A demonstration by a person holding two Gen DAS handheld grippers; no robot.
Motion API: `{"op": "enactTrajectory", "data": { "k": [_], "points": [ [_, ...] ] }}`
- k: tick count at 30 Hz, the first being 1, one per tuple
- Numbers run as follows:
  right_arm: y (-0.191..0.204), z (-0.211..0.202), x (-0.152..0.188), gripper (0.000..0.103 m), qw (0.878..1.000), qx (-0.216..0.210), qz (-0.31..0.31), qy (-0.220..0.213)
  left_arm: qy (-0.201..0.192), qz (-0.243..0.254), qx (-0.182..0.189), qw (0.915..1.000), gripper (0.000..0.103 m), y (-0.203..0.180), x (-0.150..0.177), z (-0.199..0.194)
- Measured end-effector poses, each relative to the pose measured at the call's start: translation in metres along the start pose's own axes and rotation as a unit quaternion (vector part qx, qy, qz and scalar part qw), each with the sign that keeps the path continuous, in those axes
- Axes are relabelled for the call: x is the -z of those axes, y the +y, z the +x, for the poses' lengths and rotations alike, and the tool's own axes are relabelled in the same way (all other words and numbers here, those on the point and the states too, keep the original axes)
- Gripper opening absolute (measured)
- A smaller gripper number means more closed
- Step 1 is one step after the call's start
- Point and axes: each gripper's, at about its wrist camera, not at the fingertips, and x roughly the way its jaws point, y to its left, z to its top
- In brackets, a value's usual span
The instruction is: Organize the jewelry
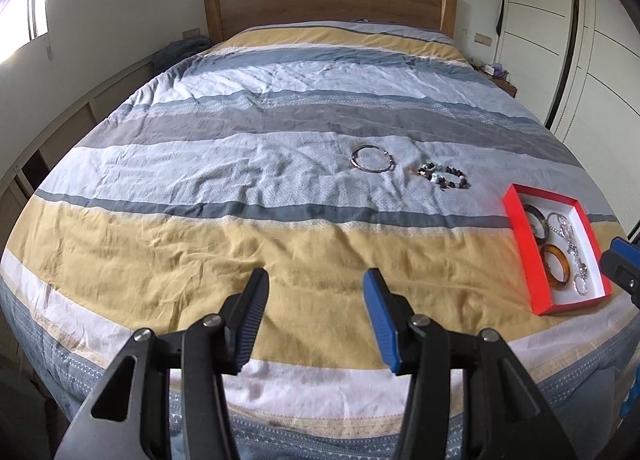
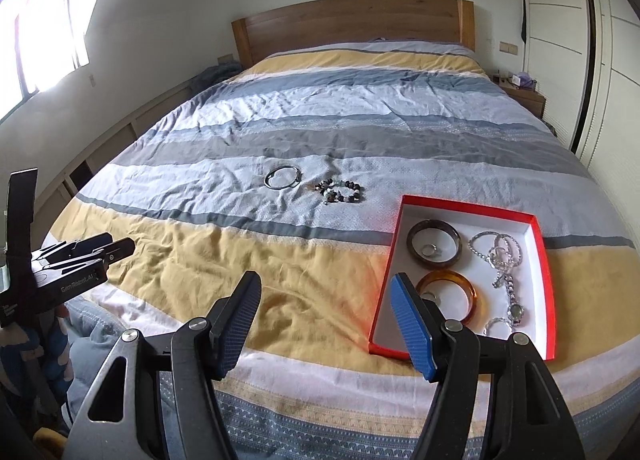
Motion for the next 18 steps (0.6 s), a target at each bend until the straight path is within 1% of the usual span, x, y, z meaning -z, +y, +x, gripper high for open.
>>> {"op": "enactTrajectory", "data": {
  "k": [7,13,18],
  "points": [
    [0.002,0.042,-0.020,0.066,1.000,-0.015,-0.016,0.015,0.011,-0.009,0.000,0.9999,0.047,0.003,-0.023,0.037],
    [0.003,0.088,-0.043,0.066,0.999,-0.028,-0.029,0.033,0.022,-0.017,0.014,0.9995,0.047,0.000,-0.050,0.075],
    [-0.001,0.133,-0.061,0.066,0.997,-0.036,-0.031,0.058,0.036,-0.024,0.030,0.9986,0.047,-0.005,-0.077,0.117]
  ]
}}
